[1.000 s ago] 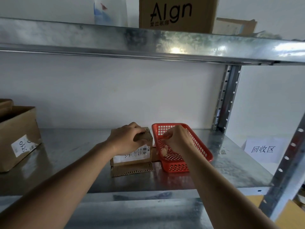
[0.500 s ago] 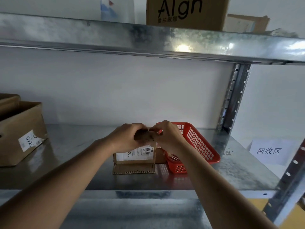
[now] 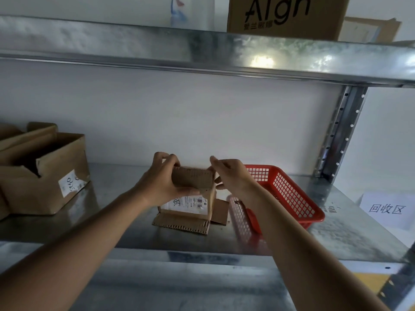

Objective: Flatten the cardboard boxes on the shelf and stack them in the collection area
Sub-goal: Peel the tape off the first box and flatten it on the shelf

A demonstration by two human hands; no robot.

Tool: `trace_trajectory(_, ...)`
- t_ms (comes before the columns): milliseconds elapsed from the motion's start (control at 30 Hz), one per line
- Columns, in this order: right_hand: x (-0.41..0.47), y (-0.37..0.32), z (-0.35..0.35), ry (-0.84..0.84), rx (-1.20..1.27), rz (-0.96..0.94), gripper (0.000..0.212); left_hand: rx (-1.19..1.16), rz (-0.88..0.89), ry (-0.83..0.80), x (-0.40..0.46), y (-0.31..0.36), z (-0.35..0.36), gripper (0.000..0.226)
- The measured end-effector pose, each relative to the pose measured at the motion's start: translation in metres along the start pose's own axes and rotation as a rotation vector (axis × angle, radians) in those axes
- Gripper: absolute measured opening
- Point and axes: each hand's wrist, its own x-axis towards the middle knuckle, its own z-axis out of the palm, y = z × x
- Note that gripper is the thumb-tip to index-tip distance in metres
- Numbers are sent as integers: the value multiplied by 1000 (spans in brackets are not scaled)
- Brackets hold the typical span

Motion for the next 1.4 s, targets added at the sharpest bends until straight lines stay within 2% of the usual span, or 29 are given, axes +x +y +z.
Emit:
trace_trajectory(100, 1, -4, 3, -8, -54, 5, 49, -60, 103, 87, -10, -12, -5, 75)
trace_trajectory(167, 1, -4, 6, -56, -173, -49, 22, -109, 170, 115, -16, -19, -7, 61)
trace_trajectory(200, -1, -5, 7, -89, -247, -87, 21, -129, 205, 125, -19, -21, -8, 52)
trace_trajectory(267, -1, -7, 12, -123, -361, -182, 49, -148, 260, 137, -24, -24, -11, 35)
trace_trajectory(333, -1, -9, 16, -112, -378, -225, 55, -154, 282, 107, -28, -24, -17, 26)
trace_trajectory(400, 2, -9, 18, -103, -370, -244, 59, -109, 289, 36, -33, -24, -25, 29)
trace_trajectory(500, 3, -16, 22, -83, -345, -241, 61, 29, 281, -35, -38, -25, -37, 46)
trace_trajectory(633, 5, -23, 34, -28, -392, -213, 65, 206, 226, -100, -44, -24, -43, 45)
trace_trajectory(733, 5, -27, 40, -13, -398, -224, 64, 252, 223, 5, -47, -31, -43, 52)
trace_trajectory(867, 2, -33, 43, 32, -374, -200, 62, 202, 286, 173, -49, -40, -44, 48)
trace_trajectory(1000, -3, -41, 49, 121, -318, -192, 50, 177, 321, 259, -50, -50, -42, 51)
trace_trajectory(1100, -5, -48, 54, 82, -267, -180, 43, 179, 334, 323, -49, -57, -42, 47)
trace_trajectory(1233, -6, -52, 58, 117, -78, -207, 38, 112, 265, 401, -46, -66, -44, 47)
trace_trajectory(1333, -7, -52, 63, 199, -49, -218, 31, -33, 152, 505, -40, -70, -48, 48)
trace_trajectory(1400, -8, -51, 66, 250, -34, -232, 28, -112, 97, 515, -35, -70, -51, 47)
